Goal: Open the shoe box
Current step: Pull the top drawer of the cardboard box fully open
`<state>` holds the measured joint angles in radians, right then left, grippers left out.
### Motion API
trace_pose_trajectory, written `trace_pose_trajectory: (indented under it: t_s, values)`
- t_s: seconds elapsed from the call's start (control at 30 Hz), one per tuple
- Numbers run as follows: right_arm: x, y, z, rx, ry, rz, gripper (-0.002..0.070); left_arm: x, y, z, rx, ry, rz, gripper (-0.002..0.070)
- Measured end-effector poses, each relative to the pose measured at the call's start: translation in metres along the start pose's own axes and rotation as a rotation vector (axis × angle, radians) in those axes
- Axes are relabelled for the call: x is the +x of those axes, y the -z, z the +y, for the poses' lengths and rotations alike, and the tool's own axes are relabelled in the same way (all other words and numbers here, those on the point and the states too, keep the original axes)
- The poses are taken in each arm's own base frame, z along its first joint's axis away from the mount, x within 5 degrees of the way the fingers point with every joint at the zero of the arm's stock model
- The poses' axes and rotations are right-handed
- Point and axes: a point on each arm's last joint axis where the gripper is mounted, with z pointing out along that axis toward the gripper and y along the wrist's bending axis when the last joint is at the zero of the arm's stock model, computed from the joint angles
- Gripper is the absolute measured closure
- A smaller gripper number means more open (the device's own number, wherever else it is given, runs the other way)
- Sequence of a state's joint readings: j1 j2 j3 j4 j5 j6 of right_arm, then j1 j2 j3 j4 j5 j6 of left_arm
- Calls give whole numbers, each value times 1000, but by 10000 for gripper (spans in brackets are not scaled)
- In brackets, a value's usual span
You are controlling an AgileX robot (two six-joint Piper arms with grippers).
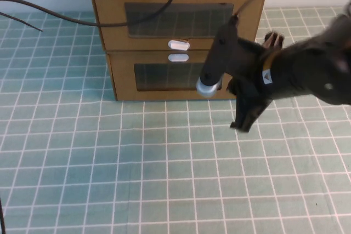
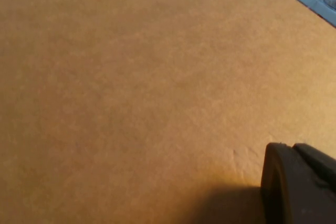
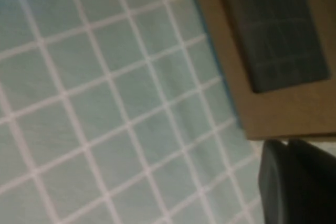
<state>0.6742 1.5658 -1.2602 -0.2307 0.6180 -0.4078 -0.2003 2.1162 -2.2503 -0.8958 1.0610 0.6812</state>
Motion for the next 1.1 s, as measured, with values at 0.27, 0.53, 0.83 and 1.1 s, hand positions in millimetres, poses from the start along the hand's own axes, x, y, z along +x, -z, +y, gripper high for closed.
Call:
trace_pose_trajectory:
  t_s: [0.27,0.53,0.83,1.1]
  values:
    - [-36,-33,-6,441,202,0,689,0,0,0,7,64,5,680]
    - [-64,-70,32,518,284,-144,689,0,-1,-1,13,72,10,680]
    - [-60,-88,39,502,294,-116,505,1,-1,-1,16,74,10,680]
    - [-67,-94,36,505,288,-132,443,1,-1,-1,21,75,14,680]
